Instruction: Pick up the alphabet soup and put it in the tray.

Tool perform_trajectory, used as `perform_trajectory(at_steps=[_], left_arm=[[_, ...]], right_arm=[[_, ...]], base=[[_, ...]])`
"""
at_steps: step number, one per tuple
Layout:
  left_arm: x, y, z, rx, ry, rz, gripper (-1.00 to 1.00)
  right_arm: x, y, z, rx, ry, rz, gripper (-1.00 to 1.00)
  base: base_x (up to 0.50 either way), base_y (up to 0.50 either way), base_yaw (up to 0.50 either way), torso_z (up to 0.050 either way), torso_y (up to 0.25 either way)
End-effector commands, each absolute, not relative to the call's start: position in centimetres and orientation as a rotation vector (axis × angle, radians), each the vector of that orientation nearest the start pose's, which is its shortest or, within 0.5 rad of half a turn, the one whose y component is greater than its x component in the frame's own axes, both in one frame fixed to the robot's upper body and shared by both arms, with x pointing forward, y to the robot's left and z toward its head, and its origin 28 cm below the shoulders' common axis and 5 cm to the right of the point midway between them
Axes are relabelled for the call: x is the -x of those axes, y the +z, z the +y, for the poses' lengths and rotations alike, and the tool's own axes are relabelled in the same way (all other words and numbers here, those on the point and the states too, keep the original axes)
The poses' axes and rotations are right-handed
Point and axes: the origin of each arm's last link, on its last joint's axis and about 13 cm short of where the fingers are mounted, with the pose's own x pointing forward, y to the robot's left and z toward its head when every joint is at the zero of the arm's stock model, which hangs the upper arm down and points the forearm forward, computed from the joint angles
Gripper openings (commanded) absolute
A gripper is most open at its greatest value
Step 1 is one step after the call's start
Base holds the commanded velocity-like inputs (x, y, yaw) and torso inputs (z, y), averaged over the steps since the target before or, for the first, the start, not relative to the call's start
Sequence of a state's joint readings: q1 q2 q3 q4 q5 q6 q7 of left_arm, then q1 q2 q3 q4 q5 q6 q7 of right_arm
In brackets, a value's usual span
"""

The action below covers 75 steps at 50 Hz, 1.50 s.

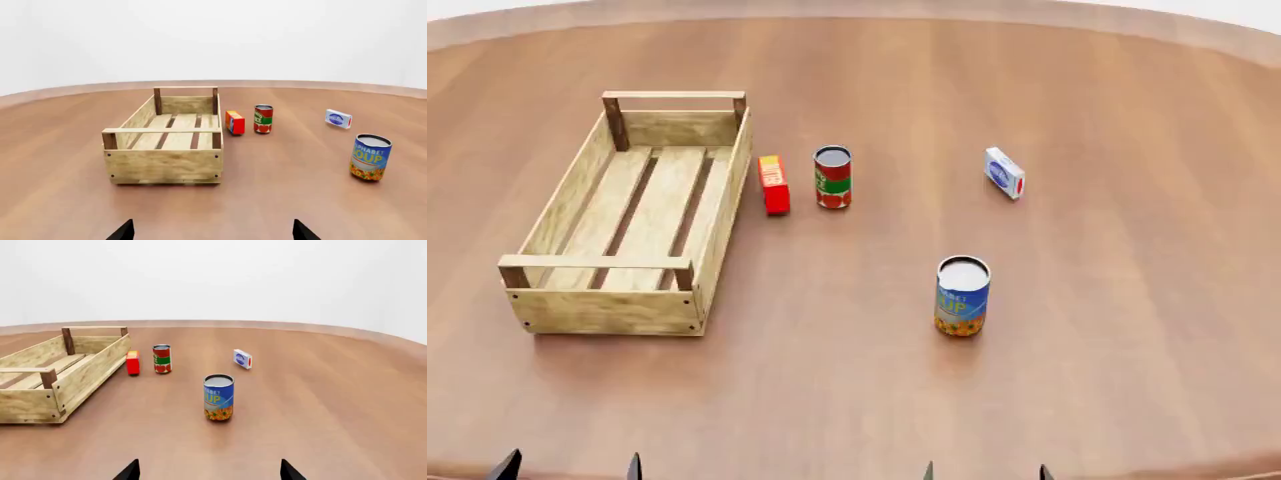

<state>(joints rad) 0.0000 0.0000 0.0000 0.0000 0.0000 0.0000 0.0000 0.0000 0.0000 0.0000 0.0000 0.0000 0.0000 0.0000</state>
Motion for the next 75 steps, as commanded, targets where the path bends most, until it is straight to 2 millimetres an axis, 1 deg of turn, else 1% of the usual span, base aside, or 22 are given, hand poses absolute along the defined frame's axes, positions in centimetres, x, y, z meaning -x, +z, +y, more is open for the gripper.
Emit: perform_trajectory(at_steps=[1,4,6,7,15,27,62,74,75], left_arm=[[-20.99,1.28,20.47,-0.007,-0.003,-0.002,1.0],[-20.96,1.28,20.45,-0.009,-0.001,-0.002,1.0],[-20.9,1.28,20.38,-0.01,-0.002,-0.004,1.0],[-20.86,1.31,20.36,-0.01,-0.002,-0.005,1.0],[-20.91,1.26,20.33,-0.017,-0.003,-0.007,1.0],[-20.9,1.31,20.32,-0.024,-0.006,-0.011,1.0],[-21.07,1.18,20.33,-0.035,-0.003,-0.01,1.0],[-21.11,1.1,20.33,-0.038,-0.001,-0.005,1.0],[-21.09,1.14,20.39,-0.038,-0.002,-0.009,1.0]], right_arm=[[-20.99,1.22,-9.41,0.005,0.015,0.015,1.0],[-20.88,1.23,-9.29,0.017,0.024,0.015,1.0],[-20.79,1.11,-9.32,0.076,0.031,0.018,1.0],[-20.77,1.2,-9.29,0.054,0.033,0.011,1.0],[-20.62,1.19,-9.14,0.056,0.059,0.01,1.0],[-20.64,1.22,-9.1,0.054,0.077,0.01,1.0],[-20.68,1.52,-9.17,0.054,0.076,-0.015,1.0],[-20.76,1.33,-9.22,0.049,0.075,-0.006,1.0],[-20.82,1.32,-9.4,0.015,0.043,0.01,1.0]], base=[[0.0,0.0,0.0,0.0,0.0],[0.0,0.0,0.0,0.0,0.0],[0.0,0.0,0.0,0.0,0.0],[0.0,0.12,0.0,0.0,0.0],[0.09,0.31,0.0,0.0,0.0],[0.27,0.29,0.0,0.0,0.0],[0.49,0.22,0.0,0.0,0.0],[0.5,0.23,0.0,0.0,0.0],[0.0,0.0,0.0,0.0,0.0]])
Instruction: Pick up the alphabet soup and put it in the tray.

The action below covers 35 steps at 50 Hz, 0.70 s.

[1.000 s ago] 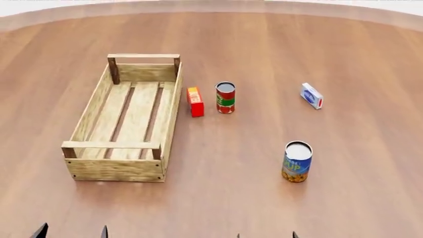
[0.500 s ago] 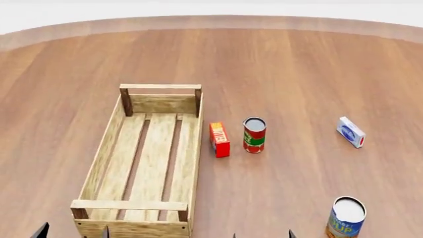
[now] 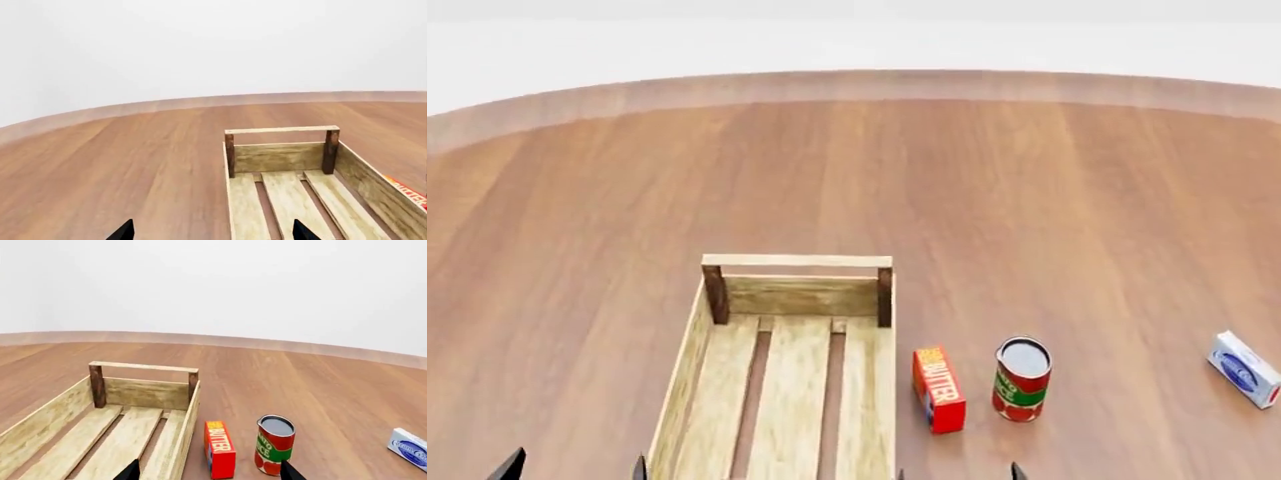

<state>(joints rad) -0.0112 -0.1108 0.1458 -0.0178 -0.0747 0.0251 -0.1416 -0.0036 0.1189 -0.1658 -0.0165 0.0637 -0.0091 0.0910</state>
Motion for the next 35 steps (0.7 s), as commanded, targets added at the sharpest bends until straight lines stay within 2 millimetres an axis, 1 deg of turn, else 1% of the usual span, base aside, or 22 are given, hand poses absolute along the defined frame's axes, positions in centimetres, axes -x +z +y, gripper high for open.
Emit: perform_trajectory(at_steps=[1,16,20,27,30,35], left_arm=[[-21.1,1.1,20.4,-0.039,-0.003,-0.009,1.0],[-21.0,1.2,20.4,-0.041,0.001,-0.009,1.0],[-21.0,1.2,20.4,-0.042,0.002,-0.008,1.0],[-21.0,1.1,20.4,-0.043,0.005,-0.007,1.0],[-21.0,1.1,20.4,-0.045,0.006,-0.006,1.0],[-21.0,1.1,20.4,-0.045,0.007,-0.003,1.0]], right_arm=[[-20.8,1.3,-9.4,0.016,0.044,0.009,1.0],[-20.8,1.3,-9.5,0.012,0.026,0.015,1.0],[-20.8,1.3,-9.6,0.008,-0.01,0.032,1.0],[-20.8,1.3,-10.4,-0.008,-0.138,0.066,1.0],[-20.6,1.2,-10.6,-0.015,-0.164,0.085,1.0],[-20.3,1.6,-11.0,-0.023,-0.219,0.07,1.0]], base=[[0.0,0.0,0.0,0.0,0.015],[0.0,0.0,0.0,0.0,0.0],[0.0,0.0,0.0,0.0,0.0],[0.0,0.0,0.0,0.0,0.0],[0.0,0.0,0.0,0.0,0.0],[0.0,0.0,0.0,0.0,0.0]])
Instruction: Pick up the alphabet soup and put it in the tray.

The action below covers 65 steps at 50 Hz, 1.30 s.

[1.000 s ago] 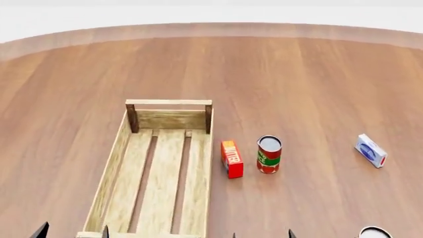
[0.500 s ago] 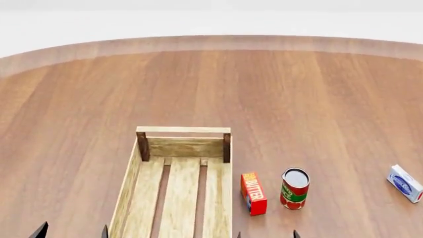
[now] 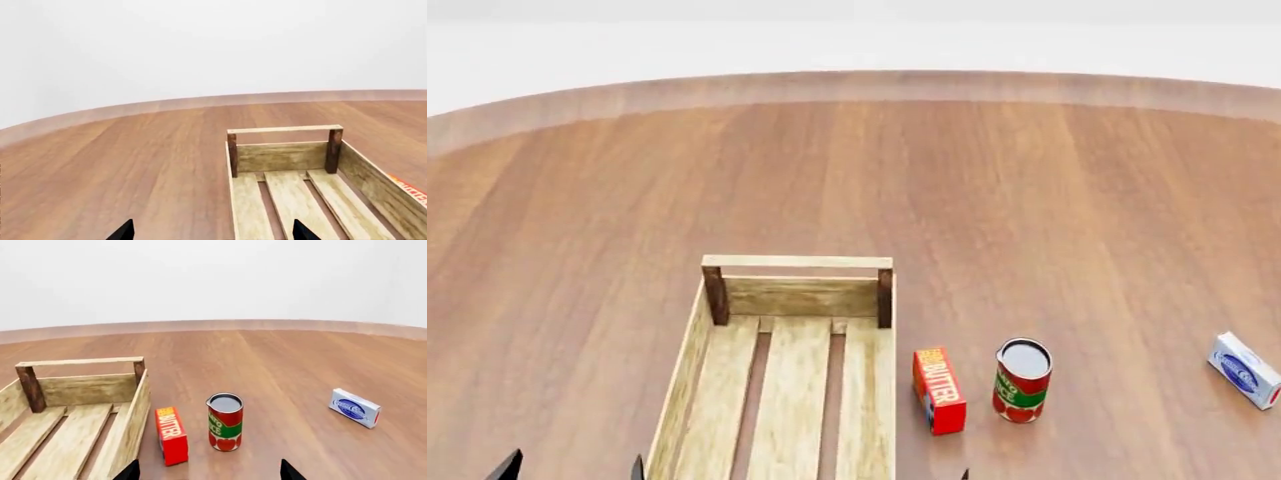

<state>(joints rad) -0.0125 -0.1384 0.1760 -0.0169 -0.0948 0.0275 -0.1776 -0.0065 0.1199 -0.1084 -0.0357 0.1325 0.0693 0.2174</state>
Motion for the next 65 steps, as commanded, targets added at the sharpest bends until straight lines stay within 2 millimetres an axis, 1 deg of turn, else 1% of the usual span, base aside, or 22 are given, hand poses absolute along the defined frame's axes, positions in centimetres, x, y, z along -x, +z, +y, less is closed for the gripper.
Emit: perform_trajectory(at_steps=[1,7,10,11,13,16,18,19,20,24,29,35,39,41,46,50,53,57,60,65], left_arm=[[-21.0,1.1,20.4,-0.045,0.008,-0.003,1.0],[-21.1,1.0,20.4,-0.045,0.01,0.001,1.0],[-21.1,1.0,20.5,-0.044,0.014,0.003,1.0],[-21.1,1.0,20.5,-0.044,0.015,0.003,1.0],[-21.2,0.9,20.5,-0.044,0.015,0.005,1.0],[-21.3,0.8,20.4,-0.045,0.014,0.005,1.0],[-21.2,0.8,20.5,-0.044,0.015,0.005,1.0],[-21.3,0.8,20.5,-0.044,0.016,0.005,1.0],[-21.3,0.8,20.5,-0.044,0.017,0.006,1.0],[-21.3,0.8,20.5,-0.046,0.018,0.005,1.0],[-21.2,0.9,20.6,-0.046,0.022,0.001,1.0],[-21.2,0.9,20.5,-0.053,0.021,0.003,1.0],[-21.1,0.9,20.5,-0.053,0.02,0.002,1.0],[-21.1,0.9,20.5,-0.053,0.022,0.002,1.0],[-21.1,0.9,20.5,-0.054,0.021,0.004,1.0],[-21.1,0.9,20.5,-0.055,0.021,0.003,1.0],[-21.0,1.0,20.5,-0.053,0.021,0.002,1.0],[-21.1,1.0,20.5,-0.054,0.02,0.002,1.0],[-21.1,1.0,20.5,-0.053,0.02,0.002,1.0],[-21.1,0.9,20.5,-0.053,0.02,0.004,1.0]], right_arm=[[-20.2,1.7,-11.1,-0.019,-0.243,0.063,1.0],[-19.9,2.2,-11.6,-0.018,-0.332,0.043,1.0],[-19.6,2.0,-12.1,-0.044,-0.434,0.064,1.0],[-19.3,1.8,-12.1,-0.053,-0.425,0.07,1.0],[-19.1,1.8,-12.3,-0.053,-0.465,0.084,1.0],[-19.1,2.2,-12.6,-0.051,-0.525,0.083,1.0],[-19.0,2.6,-12.7,-0.07,-0.528,0.077,1.0],[-18.9,2.8,-12.8,-0.047,-0.569,0.073,1.0],[-18.6,2.9,-13.0,-0.06,-0.583,0.076,1.0],[-18.3,2.9,-13.5,-0.047,-0.665,0.096,1.0],[-18.1,3.4,-13.6,-0.046,-0.69,0.092,1.0],[-17.1,3.8,-13.9,-0.058,-0.754,0.12,1.0],[-16.6,3.9,-14.1,-0.08,-0.768,0.134,1.0],[-16.3,4.2,-14.1,-0.118,-0.778,0.143,1.0],[-15.5,4.8,-14.3,-0.121,-0.811,0.149,1.0],[-15.6,4.5,-14.4,-0.13,-0.807,0.162,1.0],[-15.8,3.8,-14.7,-0.166,-0.773,0.19,1.0],[-16.1,3.3,-14.8,-0.167,-0.754,0.203,1.0],[-16.5,2.6,-15.0,-0.176,-0.736,0.234,1.0],[-16.9,2.1,-15.6,-0.181,-0.742,0.248,1.0]], base=[[0.0,0.0,0.0,0.0,0.0],[0.0,0.0,0.0,0.0,0.0],[0.0,0.0,0.0,0.0,0.0],[0.0,0.0,0.0,0.0,0.0],[0.0,0.0,0.0,0.0,0.0],[0.0,0.0,0.0,0.0,0.0],[0.0,0.0,0.0,0.0,0.0],[0.0,0.0,0.0,0.0,0.0],[0.0,0.0,0.0,0.0,0.0],[0.0,0.0,0.0,0.0,0.0],[0.0,0.0,0.0,0.0,0.0],[0.0,0.0,0.0,0.0,0.0],[0.0,0.0,0.0,0.0,0.0],[0.0,0.0,0.0,0.0,0.0],[0.0,0.0,0.0,0.0,0.0],[0.0,0.0,0.0,0.0,0.0],[0.0,0.0,0.0,0.0,0.0],[0.0,0.0,0.0,0.0,0.0],[0.0,0.0,0.0,0.0,0.0],[0.0,0.0,0.0,0.0,0.0]])
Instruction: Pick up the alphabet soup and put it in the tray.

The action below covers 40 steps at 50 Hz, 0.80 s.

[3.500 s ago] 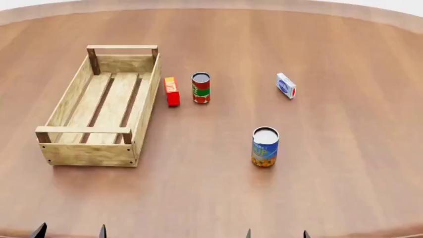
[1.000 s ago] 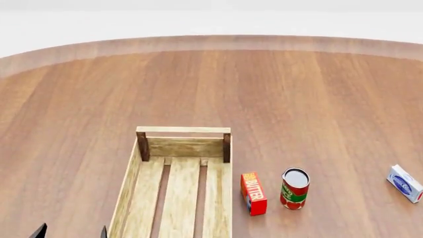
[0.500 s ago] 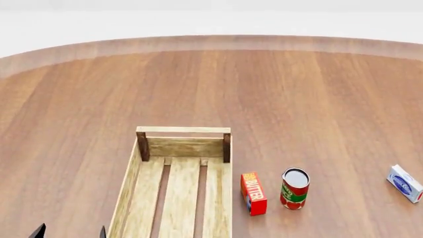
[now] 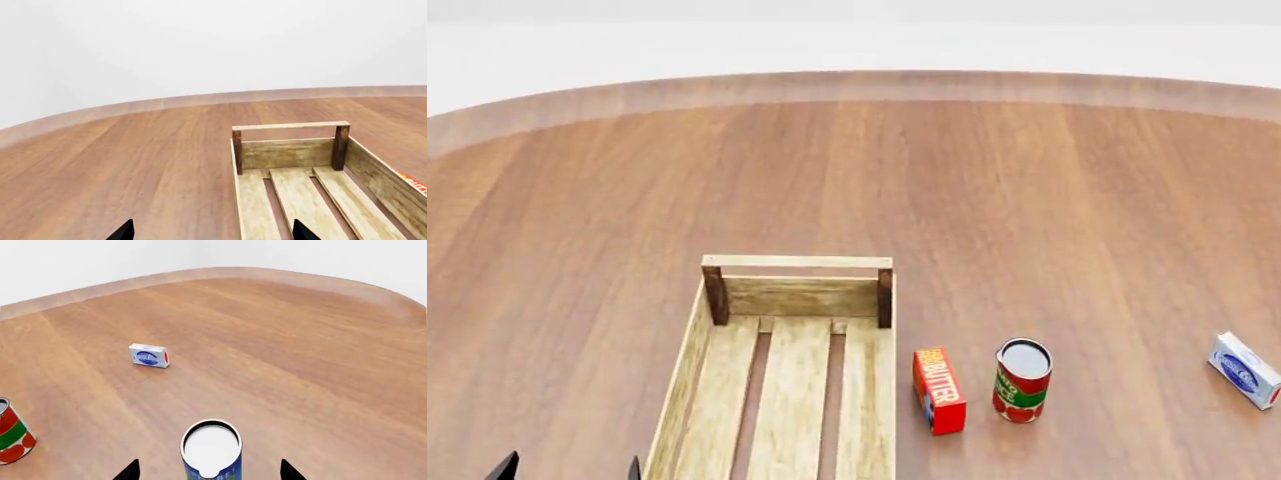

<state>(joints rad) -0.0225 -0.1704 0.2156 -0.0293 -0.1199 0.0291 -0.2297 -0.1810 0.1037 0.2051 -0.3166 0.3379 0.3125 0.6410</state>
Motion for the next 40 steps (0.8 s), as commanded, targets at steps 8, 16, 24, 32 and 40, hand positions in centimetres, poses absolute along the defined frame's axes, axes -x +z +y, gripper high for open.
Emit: perform_trajectory(at_steps=[8,16,24,32,40], left_arm=[[-21.0,0.9,20.5,-0.054,0.021,0.003,1.0],[-21.1,0.9,20.5,-0.055,0.02,0.003,1.0],[-21.1,0.9,20.5,-0.056,0.024,0.004,1.0],[-21.1,0.9,20.5,-0.055,0.026,0.006,1.0],[-21.1,0.8,20.5,-0.055,0.027,0.008,1.0]], right_arm=[[-17.8,1.1,-15.9,-0.177,-0.747,0.286,1.0],[-18.5,0.4,-16.4,-0.173,-0.759,0.313,1.0],[-19.4,0.2,-16.8,-0.153,-0.756,0.331,1.0],[-20.3,-0.5,-17.1,-0.141,-0.748,0.356,1.0],[-21.2,-1.2,-17.4,-0.127,-0.749,0.378,1.0]], base=[[0.0,0.0,0.0,0.0,0.0],[0.0,0.0,0.0,0.0,0.0],[0.0,0.0,0.0,0.0,0.0],[0.0,0.0,0.0,0.0,0.0],[0.0,0.0,0.0,0.0,0.0]])
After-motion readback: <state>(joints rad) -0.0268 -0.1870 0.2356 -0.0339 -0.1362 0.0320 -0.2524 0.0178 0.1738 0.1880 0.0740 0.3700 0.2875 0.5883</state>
